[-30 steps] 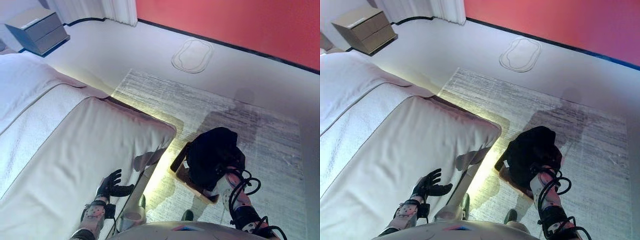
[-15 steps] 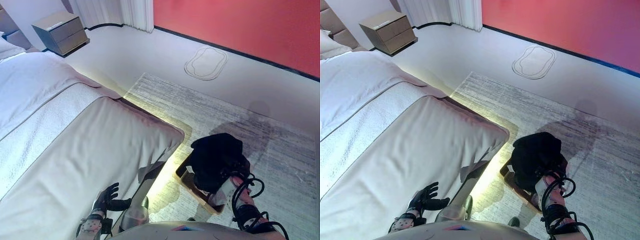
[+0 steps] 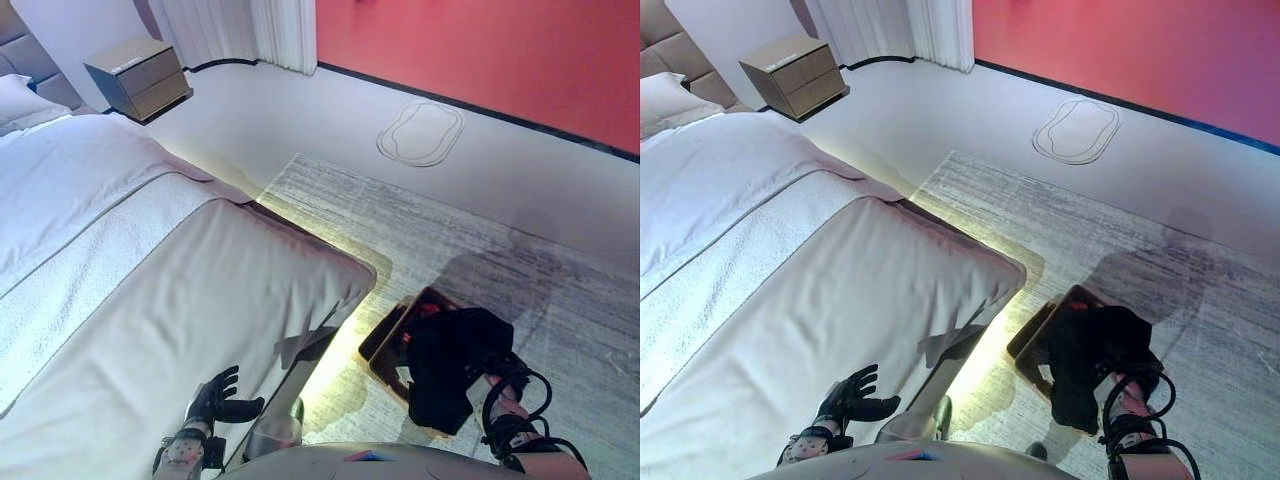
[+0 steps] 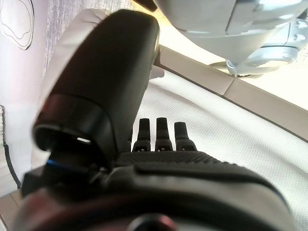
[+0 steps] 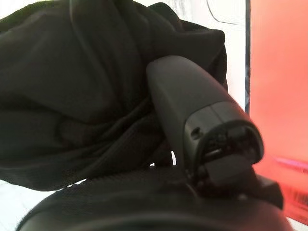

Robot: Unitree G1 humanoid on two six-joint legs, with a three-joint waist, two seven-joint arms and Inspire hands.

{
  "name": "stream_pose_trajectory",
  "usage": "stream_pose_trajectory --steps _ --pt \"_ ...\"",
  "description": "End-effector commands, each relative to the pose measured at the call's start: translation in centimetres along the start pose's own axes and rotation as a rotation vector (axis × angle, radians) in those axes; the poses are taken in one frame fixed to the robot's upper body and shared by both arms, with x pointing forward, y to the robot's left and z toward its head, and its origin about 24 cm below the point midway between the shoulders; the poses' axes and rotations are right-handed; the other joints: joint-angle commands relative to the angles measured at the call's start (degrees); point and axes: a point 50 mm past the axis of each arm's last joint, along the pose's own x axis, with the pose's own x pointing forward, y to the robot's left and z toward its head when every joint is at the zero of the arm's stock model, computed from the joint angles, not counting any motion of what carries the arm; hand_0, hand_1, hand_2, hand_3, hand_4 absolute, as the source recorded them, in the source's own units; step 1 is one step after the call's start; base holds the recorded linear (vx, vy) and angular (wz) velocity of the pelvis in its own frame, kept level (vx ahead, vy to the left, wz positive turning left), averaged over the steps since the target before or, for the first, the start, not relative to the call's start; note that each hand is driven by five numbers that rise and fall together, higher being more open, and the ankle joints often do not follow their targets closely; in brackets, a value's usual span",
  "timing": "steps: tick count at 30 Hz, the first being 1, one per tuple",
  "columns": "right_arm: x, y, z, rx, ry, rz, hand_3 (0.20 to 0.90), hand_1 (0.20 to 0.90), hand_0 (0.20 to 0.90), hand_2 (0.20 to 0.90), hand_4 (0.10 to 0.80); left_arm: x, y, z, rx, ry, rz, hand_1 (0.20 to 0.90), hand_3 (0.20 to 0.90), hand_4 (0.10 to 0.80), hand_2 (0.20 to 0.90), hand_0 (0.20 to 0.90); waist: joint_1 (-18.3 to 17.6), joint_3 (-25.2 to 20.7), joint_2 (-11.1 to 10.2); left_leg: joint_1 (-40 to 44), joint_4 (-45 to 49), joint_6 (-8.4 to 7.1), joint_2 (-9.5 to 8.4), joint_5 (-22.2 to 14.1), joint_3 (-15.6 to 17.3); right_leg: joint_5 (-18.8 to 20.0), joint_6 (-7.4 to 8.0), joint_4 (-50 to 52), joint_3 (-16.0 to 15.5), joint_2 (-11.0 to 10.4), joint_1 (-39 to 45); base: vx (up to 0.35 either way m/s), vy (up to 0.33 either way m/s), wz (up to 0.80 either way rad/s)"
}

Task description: Pick up the clothes from the bed and place them into the basket

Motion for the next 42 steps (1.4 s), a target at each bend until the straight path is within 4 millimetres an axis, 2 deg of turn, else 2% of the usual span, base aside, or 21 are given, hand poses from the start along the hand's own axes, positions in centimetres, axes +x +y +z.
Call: stream_pose_trajectory --steps 1,8,14,15,16,25,30,37,42 --pt "0.6 1.5 8.2 0.063 -0.246 0.073 0.200 0.300 0.300 0.300 0.100 0.9 0.3 2.2 0.087 -0.087 -0.022 0.900 0.900 0.800 0.900 0.900 2.11 -1.07 -0.73 -5.96 1.02 -1.61 -0.19 -0.10 -2.45 -2.87 1.42 2.23 -2.32 -0.32 2.74 0.002 -0.005 0.15" --pt "0.9 1.4 9.3 0.036 -0.265 0.073 0.200 0.300 0.300 0.300 0.100 0.8 0.8 2.3 0.092 -0.096 -0.024 0.900 0.900 0.800 0.900 0.900 2.87 -0.41 -0.52 -6.24 1.17 -1.68 -0.35 0.06 -3.17 -3.20 1.13 2.71 -3.12 -0.31 2.66 0.008 -0.007 0.03" --pt "1.0 1.0 9.5 0.039 -0.268 0.045 0.200 0.300 0.300 0.300 0.100 0.6 0.9 1.9 0.086 -0.090 -0.023 0.900 0.900 0.800 0.900 0.900 2.92 -0.46 -0.51 -6.10 0.94 -1.79 -0.33 0.17 -3.35 -3.50 1.00 2.85 -3.34 -0.12 2.80 0.026 -0.004 0.02" --pt "1.0 0.8 9.6 0.041 -0.274 0.034 0.496 0.554 0.554 0.554 0.396 0.6 0.9 1.8 0.086 -0.089 -0.023 0.900 0.900 0.800 0.900 0.900 2.90 -0.45 -0.46 -6.09 0.95 -1.83 -0.31 0.17 -3.35 -3.54 0.97 2.93 -3.39 -0.12 2.76 0.041 0.004 0.02" --pt "1.0 0.8 9.8 0.047 -0.281 0.031 0.900 0.900 0.900 0.900 0.800 0.6 0.8 1.8 0.085 -0.089 -0.021 0.900 0.900 0.800 0.900 0.900 2.92 -0.36 -0.36 -6.10 1.06 -1.81 -0.31 0.10 -3.42 -3.61 0.95 3.07 -3.40 -0.16 2.73 0.035 0.001 0.01" --pt "0.8 1.1 10.8 0.067 -0.315 0.042 0.900 0.900 0.900 0.900 0.800 0.5 0.9 1.6 0.082 -0.075 -0.017 0.900 0.900 0.800 0.900 0.900 2.74 -0.03 -0.04 -5.96 1.00 -1.74 -0.52 -0.07 -3.49 -3.75 1.07 3.39 -3.57 -0.44 2.50 0.004 0.000 0.01" --pt "0.8 1.4 10.1 0.047 -0.295 0.072 0.900 0.900 0.900 0.900 0.800 0.5 0.8 1.5 0.070 -0.069 -0.021 0.900 0.900 0.800 0.900 0.900 2.59 0.02 0.20 -6.06 0.92 -1.69 -0.65 -0.04 -3.55 -3.74 1.14 3.51 -3.51 -0.60 2.09 0.000 0.000 0.00" --pt "0.8 1.2 5.8 -0.023 -0.198 0.131 0.900 0.900 0.900 0.900 0.800 0.5 0.4 1.5 0.068 -0.071 -0.026 0.900 0.900 0.800 0.900 0.900 2.30 0.39 0.29 -6.18 0.95 -1.65 -0.56 0.04 -3.50 -3.84 1.04 3.87 -3.66 -0.67 1.61 -0.001 -0.001 0.02" --pt "-0.2 1.8 0.3 -0.323 -0.112 0.231 0.900 0.900 0.900 0.900 0.800 0.6 0.2 1.6 0.040 -0.072 -0.033 0.900 0.900 0.800 0.900 0.900 1.46 0.36 -0.09 -5.82 0.87 -1.51 -0.43 -0.10 -3.30 -3.94 0.94 4.06 -3.20 -0.53 1.16 0.000 0.000 0.00"
